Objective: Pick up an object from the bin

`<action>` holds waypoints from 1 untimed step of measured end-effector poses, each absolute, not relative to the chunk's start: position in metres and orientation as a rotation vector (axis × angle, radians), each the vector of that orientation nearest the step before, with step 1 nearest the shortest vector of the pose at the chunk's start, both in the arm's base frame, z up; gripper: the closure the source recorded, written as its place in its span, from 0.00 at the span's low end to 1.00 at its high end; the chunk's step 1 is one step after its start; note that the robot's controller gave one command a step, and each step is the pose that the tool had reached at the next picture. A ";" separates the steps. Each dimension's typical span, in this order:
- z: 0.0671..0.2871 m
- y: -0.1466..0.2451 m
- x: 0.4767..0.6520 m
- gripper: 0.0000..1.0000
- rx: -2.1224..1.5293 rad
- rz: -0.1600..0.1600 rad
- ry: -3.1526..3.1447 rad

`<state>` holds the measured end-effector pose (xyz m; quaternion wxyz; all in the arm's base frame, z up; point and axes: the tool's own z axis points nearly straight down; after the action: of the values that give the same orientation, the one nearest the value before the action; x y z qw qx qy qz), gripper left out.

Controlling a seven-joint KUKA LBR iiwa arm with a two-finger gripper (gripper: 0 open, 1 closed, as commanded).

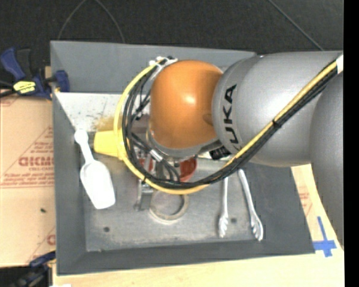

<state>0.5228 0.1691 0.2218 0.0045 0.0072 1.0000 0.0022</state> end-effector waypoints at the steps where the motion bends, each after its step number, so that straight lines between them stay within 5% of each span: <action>1: 0.248 0.161 0.518 0.00 -0.212 0.007 3.120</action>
Offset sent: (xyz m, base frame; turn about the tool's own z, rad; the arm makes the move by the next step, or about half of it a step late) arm -0.0178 -0.0074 0.0436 0.0918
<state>0.5178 0.1606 0.2479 0.0072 -0.0678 0.9977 0.0023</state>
